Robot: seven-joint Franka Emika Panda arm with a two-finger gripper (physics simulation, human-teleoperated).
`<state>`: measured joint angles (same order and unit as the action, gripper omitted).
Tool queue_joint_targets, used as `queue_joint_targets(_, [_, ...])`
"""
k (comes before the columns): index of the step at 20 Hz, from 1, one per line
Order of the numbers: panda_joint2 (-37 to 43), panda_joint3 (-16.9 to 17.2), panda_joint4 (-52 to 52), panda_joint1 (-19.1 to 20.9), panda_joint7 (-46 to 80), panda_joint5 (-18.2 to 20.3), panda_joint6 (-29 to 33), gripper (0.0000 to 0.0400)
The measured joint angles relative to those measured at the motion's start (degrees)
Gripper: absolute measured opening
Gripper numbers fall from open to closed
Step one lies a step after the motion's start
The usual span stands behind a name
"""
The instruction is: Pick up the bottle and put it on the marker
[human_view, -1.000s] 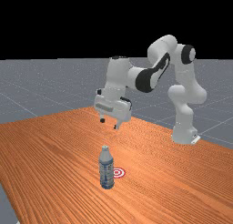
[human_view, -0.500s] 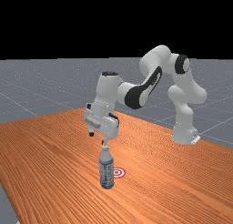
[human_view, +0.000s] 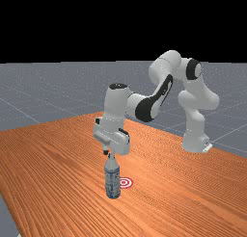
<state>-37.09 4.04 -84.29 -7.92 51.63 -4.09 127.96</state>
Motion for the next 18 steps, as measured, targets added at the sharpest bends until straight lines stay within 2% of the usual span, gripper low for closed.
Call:
queue_joint_targets(3, [1.9,0.5,-0.4,-0.4,0.7,-0.6,-1.7,0.0093])
queue_joint_targets(5, [4.6,1.1,-1.2,-0.9,1.4,-1.4,-4.4,0.0040])
queue_joint_targets(7, [7.1,1.6,-2.9,-1.4,1.9,-2.3,-6.0,0.0015])
queue_joint_targets(13, [8.0,2.1,-5.8,-1.5,2.2,-3.1,-6.9,0.0001])
queue_joint_targets(14, [8.0,2.1,-5.9,-1.5,2.1,-3.1,-6.9,0.0157])
queue_joint_targets(15, [8.2,2.1,-6.4,-1.5,1.9,-3.3,-6.8,0.0253])
queue_joint_targets(16, [8.3,2.1,-6.7,-1.5,1.9,-3.5,-6.7,0.0311])
queue_joint_targets(18, [8.3,2.1,-7.1,-1.6,1.8,-3.6,-6.3,0.0367])
